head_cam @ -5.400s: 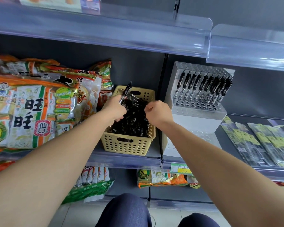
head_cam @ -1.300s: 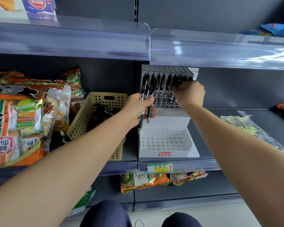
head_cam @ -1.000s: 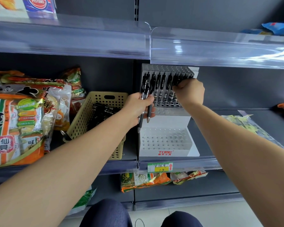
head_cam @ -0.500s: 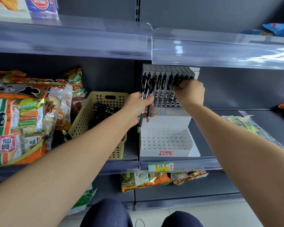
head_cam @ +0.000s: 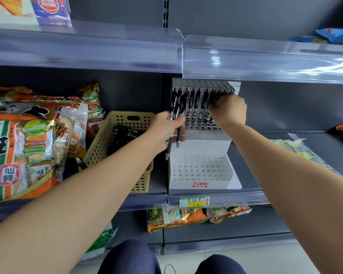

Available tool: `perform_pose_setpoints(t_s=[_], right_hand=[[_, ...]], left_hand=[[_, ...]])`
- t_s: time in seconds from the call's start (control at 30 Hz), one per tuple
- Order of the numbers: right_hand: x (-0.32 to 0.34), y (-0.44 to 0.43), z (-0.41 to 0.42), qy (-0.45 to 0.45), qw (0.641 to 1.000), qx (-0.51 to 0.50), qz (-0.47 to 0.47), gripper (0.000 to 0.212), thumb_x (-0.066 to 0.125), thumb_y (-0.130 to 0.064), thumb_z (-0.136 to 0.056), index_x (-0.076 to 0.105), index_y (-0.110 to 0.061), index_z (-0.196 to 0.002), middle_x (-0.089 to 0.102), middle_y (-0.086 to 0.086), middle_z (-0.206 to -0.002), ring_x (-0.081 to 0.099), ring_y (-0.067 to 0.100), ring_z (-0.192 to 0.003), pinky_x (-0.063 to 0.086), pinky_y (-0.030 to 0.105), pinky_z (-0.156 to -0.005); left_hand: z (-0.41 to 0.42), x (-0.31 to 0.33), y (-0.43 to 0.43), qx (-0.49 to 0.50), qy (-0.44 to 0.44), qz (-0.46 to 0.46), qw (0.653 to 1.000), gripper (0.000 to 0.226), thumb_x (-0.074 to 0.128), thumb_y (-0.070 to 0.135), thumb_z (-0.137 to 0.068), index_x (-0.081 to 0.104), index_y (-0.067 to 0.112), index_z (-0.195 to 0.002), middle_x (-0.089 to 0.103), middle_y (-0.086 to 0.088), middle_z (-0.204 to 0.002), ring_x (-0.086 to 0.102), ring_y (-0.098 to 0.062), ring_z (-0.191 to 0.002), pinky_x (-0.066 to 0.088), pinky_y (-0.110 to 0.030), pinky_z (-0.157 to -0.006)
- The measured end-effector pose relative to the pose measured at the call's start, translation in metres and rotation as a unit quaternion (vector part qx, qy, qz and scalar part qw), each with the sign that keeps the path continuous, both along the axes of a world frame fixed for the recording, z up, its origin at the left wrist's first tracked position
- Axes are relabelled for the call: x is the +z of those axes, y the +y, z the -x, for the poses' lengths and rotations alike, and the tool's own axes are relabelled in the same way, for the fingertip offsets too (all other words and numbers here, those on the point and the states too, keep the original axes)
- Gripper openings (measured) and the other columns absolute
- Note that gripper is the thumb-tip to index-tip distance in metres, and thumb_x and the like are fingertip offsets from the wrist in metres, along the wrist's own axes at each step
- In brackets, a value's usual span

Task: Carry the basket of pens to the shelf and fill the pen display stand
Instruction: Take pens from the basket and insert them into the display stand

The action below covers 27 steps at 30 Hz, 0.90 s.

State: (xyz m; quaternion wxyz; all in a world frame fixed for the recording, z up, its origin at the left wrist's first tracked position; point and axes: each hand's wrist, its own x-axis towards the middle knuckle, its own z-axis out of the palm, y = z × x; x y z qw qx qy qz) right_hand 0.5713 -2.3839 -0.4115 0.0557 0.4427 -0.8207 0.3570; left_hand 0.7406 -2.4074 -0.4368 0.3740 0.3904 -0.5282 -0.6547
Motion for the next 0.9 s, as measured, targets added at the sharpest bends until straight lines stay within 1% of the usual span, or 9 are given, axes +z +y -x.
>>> perform_pose_setpoints(t_s=[0.1, 0.2, 0.3, 0.4, 0.53, 0.63, 0.73, 0.8, 0.9], right_hand=[[0.004, -0.001, 0.002, 0.006, 1.000, -0.008, -0.025, 0.019, 0.058, -0.014, -0.084, 0.061, -0.006, -0.068, 0.057, 0.012, -0.069, 0.054, 0.028, -0.066, 0.040, 0.026, -0.059], [0.006, -0.003, 0.001, 0.028, 0.999, -0.008, -0.045, 0.017, 0.056, -0.008, -0.083, 0.056, -0.008, -0.066, 0.056, 0.012, -0.070, 0.054, 0.028, -0.069, 0.039, 0.026, -0.060], [0.008, -0.005, -0.002, 0.054, 0.997, -0.006, -0.061, 0.015, 0.054, -0.005, -0.083, 0.054, -0.009, -0.069, 0.054, 0.011, -0.075, 0.055, 0.029, -0.076, 0.039, 0.029, -0.062], [0.007, -0.004, -0.004, 0.082, 0.994, -0.008, -0.071, 0.009, 0.055, -0.009, -0.086, 0.058, -0.010, -0.077, 0.056, 0.013, -0.081, 0.058, 0.032, -0.084, 0.039, 0.030, -0.063], [-0.003, -0.002, -0.003, 0.107, 0.991, 0.003, -0.075, 0.020, 0.052, -0.020, -0.092, 0.065, -0.005, -0.086, 0.064, 0.017, -0.087, 0.061, 0.036, -0.089, 0.038, 0.030, -0.062], [-0.007, -0.002, -0.003, 0.108, 0.991, 0.000, -0.080, 0.020, 0.053, -0.020, -0.093, 0.067, -0.005, -0.091, 0.065, 0.017, -0.090, 0.061, 0.036, -0.090, 0.037, 0.031, -0.063], [-0.010, -0.002, -0.002, 0.108, 0.991, -0.001, -0.079, 0.016, 0.054, -0.014, -0.091, 0.067, -0.005, -0.091, 0.066, 0.017, -0.091, 0.061, 0.036, -0.088, 0.037, 0.031, -0.062], [-0.010, -0.002, -0.003, 0.097, 0.992, 0.003, -0.076, 0.018, 0.053, -0.016, -0.091, 0.067, -0.004, -0.090, 0.066, 0.017, -0.089, 0.061, 0.036, -0.087, 0.037, 0.030, -0.062], [-0.008, 0.000, -0.004, 0.063, 0.996, 0.001, -0.065, 0.019, 0.054, -0.018, -0.091, 0.068, -0.005, -0.087, 0.060, 0.014, -0.079, 0.059, 0.034, -0.083, 0.039, 0.030, -0.063]], left_hand=[[0.000, 0.000, 0.001, -0.002, -0.004, 0.002, 1.000, 0.005, 0.060, 0.012, -0.093, 0.057, 0.008, -0.094, 0.059, -0.008, -0.084, 0.063, -0.017, -0.066, 0.059, -0.031, -0.055], [0.002, 0.000, 0.002, -0.002, -0.005, 0.004, 1.000, 0.006, 0.061, 0.013, -0.093, 0.056, 0.008, -0.093, 0.059, -0.008, -0.084, 0.062, -0.017, -0.065, 0.058, -0.032, -0.055], [0.002, 0.000, 0.003, -0.001, -0.002, 0.002, 1.000, 0.006, 0.061, 0.012, -0.092, 0.057, 0.008, -0.093, 0.058, -0.008, -0.083, 0.062, -0.018, -0.066, 0.056, -0.030, -0.051], [0.002, 0.000, 0.003, 0.000, -0.001, 0.000, 1.000, 0.004, 0.061, 0.012, -0.093, 0.057, 0.009, -0.092, 0.059, -0.008, -0.082, 0.062, -0.018, -0.066, 0.056, -0.029, -0.050], [0.002, 0.000, 0.003, 0.002, 0.000, -0.002, 1.000, 0.004, 0.061, 0.012, -0.093, 0.057, 0.009, -0.091, 0.059, -0.008, -0.082, 0.062, -0.018, -0.065, 0.057, -0.029, -0.051], [0.002, 0.000, 0.003, 0.002, -0.001, -0.002, 1.000, 0.004, 0.060, 0.012, -0.093, 0.057, 0.010, -0.091, 0.059, -0.008, -0.082, 0.062, -0.017, -0.065, 0.058, -0.029, -0.051], [0.001, -0.001, 0.002, 0.003, -0.002, -0.001, 1.000, 0.004, 0.060, 0.011, -0.093, 0.057, 0.011, -0.090, 0.059, -0.008, -0.083, 0.062, -0.017, -0.065, 0.057, -0.028, -0.050], [0.001, -0.001, 0.002, 0.003, -0.003, 0.000, 1.000, 0.004, 0.060, 0.011, -0.093, 0.057, 0.011, -0.090, 0.059, -0.008, -0.084, 0.062, -0.017, -0.065, 0.057, -0.028, -0.051], [0.002, -0.002, 0.002, 0.003, -0.003, 0.001, 1.000, 0.005, 0.061, 0.012, -0.093, 0.057, 0.010, -0.090, 0.059, -0.008, -0.083, 0.062, -0.017, -0.065, 0.058, -0.029, -0.052]])
